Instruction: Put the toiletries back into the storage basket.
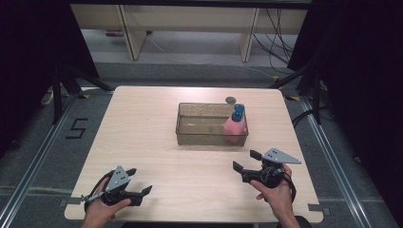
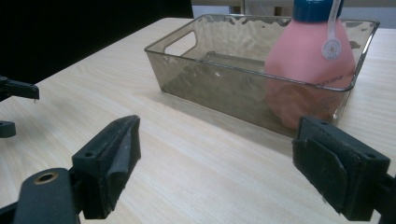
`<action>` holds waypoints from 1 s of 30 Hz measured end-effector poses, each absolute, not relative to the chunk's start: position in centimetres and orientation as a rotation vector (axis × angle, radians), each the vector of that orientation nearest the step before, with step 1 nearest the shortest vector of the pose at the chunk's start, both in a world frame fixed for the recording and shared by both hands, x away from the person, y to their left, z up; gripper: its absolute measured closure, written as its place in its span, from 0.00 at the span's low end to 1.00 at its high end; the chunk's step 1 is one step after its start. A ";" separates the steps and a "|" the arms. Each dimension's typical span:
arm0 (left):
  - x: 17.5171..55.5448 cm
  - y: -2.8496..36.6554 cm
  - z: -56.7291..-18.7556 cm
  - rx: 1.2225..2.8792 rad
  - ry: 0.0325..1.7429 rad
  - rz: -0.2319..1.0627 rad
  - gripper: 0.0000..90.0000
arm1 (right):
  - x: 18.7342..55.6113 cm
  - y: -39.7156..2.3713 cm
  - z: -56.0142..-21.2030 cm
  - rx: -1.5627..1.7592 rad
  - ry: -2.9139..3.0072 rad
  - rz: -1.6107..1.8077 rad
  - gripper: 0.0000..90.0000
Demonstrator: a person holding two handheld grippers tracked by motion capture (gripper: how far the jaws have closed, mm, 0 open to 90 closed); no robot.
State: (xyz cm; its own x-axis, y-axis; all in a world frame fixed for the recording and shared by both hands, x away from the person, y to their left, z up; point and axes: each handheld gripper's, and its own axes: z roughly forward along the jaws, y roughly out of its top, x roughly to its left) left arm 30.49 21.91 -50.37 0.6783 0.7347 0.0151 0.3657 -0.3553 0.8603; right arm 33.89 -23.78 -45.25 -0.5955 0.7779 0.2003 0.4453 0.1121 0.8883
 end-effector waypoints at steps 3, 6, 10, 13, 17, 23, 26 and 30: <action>30.5 21.9 -50.5 1.976 0.859 0.500 0.16 | 33.7 -23.8 -45.5 1.189 2.075 1.497 0.18; 30.3 21.8 -50.3 1.985 0.848 0.509 0.17 | 33.5 -23.8 -45.8 1.179 2.096 1.486 0.17; 30.4 21.8 -50.4 1.973 0.852 0.503 0.17 | 33.2 -23.8 -46.0 1.167 2.109 1.497 0.17; 30.4 21.8 -50.4 1.976 0.847 0.503 0.16 | 32.9 -24.1 -46.2 1.148 2.094 1.488 0.17; 30.4 21.8 -50.4 1.978 0.847 0.504 0.16 | 32.4 -24.1 -46.4 1.221 2.103 1.504 0.17; 30.4 21.8 -50.4 1.981 0.847 0.508 0.16 | 32.1 -24.4 -46.9 1.205 2.122 1.493 0.17; 30.4 21.8 -50.4 1.980 0.849 0.506 0.17 | 32.0 -24.6 -46.9 1.202 2.121 1.488 0.17; 30.4 21.7 -50.4 1.958 0.848 0.492 0.16 | 31.9 -24.9 -47.0 1.172 2.127 1.484 0.17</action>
